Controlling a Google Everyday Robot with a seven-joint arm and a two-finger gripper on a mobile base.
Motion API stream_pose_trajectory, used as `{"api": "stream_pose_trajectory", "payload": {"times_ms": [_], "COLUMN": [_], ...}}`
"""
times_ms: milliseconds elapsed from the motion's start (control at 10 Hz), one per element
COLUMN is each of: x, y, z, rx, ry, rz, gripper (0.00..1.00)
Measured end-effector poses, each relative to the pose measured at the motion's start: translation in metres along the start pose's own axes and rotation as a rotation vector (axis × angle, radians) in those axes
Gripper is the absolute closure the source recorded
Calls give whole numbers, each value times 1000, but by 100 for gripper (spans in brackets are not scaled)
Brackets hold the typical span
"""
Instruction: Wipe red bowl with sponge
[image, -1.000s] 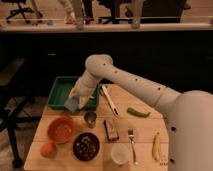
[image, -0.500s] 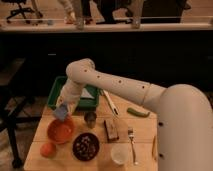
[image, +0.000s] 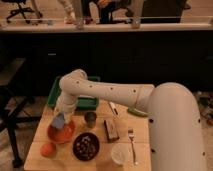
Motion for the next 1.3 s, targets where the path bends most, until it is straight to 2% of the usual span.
{"api": "stream_pose_trajectory", "payload": {"times_ms": [100,400,600,900,1300], "x": [-1,1,-1,-11,-16], "y": [0,6,9,10,10], "z": [5,22,36,55,62], "rx": [7,25,25,8,4], "ry": [2,62,91,96,65], "rz": [11,62,89,110,124], "gripper": [100,100,100,100,100]}}
